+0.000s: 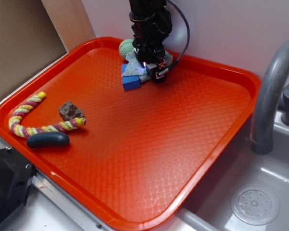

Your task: Grab the blue cloth.

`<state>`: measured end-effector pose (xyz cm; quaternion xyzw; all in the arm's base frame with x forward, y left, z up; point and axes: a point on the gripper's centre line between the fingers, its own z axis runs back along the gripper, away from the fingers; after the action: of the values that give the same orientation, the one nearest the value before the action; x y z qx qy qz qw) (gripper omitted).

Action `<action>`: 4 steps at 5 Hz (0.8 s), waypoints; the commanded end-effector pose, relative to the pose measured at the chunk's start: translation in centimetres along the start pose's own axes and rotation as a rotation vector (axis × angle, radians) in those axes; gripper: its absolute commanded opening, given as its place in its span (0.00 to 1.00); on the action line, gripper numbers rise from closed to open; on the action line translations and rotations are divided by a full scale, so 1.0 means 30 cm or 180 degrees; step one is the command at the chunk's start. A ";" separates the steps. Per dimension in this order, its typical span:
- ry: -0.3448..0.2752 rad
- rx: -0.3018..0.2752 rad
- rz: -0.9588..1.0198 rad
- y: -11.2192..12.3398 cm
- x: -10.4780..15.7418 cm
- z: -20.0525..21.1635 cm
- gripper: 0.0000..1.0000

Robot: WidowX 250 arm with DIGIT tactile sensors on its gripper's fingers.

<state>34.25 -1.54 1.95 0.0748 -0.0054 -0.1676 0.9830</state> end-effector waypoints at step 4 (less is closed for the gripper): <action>-0.0232 -0.0400 0.0590 -0.125 -0.226 0.627 0.00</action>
<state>26.20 -4.81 18.15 0.0099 -0.0012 -0.0768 0.9970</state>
